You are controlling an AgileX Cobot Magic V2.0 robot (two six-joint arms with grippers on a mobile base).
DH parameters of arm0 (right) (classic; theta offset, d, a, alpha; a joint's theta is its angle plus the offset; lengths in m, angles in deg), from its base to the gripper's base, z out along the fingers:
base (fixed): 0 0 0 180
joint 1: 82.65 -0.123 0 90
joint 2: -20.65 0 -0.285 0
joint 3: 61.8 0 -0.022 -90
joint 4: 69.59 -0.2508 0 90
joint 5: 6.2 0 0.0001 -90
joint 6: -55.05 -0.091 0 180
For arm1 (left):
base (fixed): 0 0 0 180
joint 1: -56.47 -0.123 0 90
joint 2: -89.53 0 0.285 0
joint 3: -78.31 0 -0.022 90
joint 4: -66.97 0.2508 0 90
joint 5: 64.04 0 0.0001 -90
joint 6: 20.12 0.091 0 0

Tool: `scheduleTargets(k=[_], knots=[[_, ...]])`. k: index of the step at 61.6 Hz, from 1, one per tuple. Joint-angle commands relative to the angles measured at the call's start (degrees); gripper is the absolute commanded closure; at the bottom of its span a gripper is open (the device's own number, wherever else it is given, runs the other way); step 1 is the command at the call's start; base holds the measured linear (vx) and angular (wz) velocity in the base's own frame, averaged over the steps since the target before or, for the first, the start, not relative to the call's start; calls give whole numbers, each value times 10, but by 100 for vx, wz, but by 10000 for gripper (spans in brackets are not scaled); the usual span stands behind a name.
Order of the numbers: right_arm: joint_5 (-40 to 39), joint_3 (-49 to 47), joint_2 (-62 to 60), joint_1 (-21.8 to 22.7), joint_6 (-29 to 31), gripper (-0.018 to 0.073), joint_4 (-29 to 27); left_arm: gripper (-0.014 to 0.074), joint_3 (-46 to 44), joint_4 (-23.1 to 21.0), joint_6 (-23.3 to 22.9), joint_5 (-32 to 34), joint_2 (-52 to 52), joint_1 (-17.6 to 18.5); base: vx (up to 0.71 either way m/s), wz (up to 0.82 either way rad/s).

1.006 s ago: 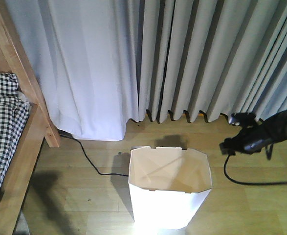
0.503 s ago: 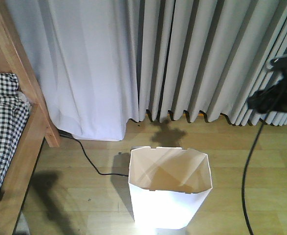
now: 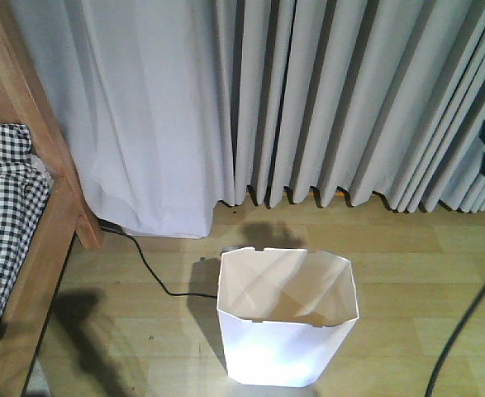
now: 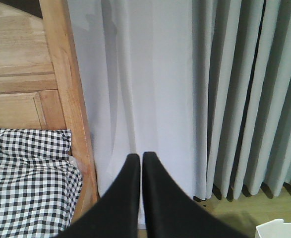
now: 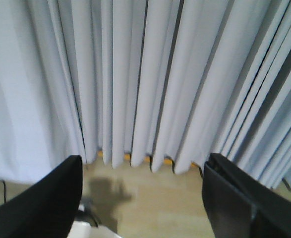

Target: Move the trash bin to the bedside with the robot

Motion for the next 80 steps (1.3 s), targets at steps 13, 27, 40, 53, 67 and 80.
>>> scheduleTargets(k=[13, 27, 40, 53, 67, 80], knots=[[-152, 105, -205, -63, -12, 52, -53, 603, 11, -2, 0, 39, -8, 1, 0, 0], [-180, 220, -357, -107, -7, 52, -56, 603, 11, -2, 0, 39, -8, 1, 0, 0], [-105, 227, -395, -107, -11, 169, -52, 603, 11, -2, 0, 39, -8, 1, 0, 0], [-114, 227, -395, -107, -11, 564, -45, 603, 11, -2, 0, 39, -8, 1, 0, 0], [-115, 227, -395, -107, -12, 570, -57, 603, 11, -2, 0, 39, -8, 1, 0, 0], [-115, 227, -395, -107, -12, 568, -57, 603, 11, -2, 0, 39, -8, 1, 0, 0]])
